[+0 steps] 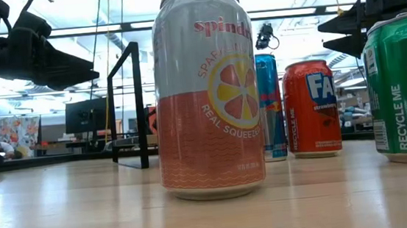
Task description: Place canned beverage on shelf
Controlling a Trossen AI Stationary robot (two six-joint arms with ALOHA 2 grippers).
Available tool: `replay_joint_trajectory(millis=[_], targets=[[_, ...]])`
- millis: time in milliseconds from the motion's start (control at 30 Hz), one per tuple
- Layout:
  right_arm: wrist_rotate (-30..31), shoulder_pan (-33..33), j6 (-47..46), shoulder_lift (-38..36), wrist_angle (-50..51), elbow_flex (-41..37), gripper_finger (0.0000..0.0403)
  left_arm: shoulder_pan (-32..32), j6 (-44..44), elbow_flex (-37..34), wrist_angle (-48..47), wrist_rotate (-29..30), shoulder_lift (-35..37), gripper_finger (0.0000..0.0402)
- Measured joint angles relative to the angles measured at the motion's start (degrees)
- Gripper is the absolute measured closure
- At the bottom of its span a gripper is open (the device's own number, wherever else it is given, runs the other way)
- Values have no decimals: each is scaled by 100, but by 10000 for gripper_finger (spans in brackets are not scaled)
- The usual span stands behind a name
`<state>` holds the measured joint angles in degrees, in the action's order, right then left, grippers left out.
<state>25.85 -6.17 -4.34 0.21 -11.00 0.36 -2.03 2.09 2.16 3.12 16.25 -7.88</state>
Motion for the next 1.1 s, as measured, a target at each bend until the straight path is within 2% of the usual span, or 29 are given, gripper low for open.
replay_joint_trajectory(millis=[300,500,633,800,1000,1100], targets=[[0,-1,0,-1,-1,1,55,-1,3,-1,0,0,2,45],[0,-1,0,0,0,0,55,-1,1731,-12,740,79,7,45],[0,0,0,-2,-1,0,55,1,1849,-10,784,79,4,45],[0,0,0,-2,-1,2,55,1,1305,-10,783,76,2,45],[0,0,0,-2,-2,0,55,1,-886,-8,781,76,2,45],[0,-1,0,-2,-33,0,55,1,-1552,-5,782,79,2,45]])
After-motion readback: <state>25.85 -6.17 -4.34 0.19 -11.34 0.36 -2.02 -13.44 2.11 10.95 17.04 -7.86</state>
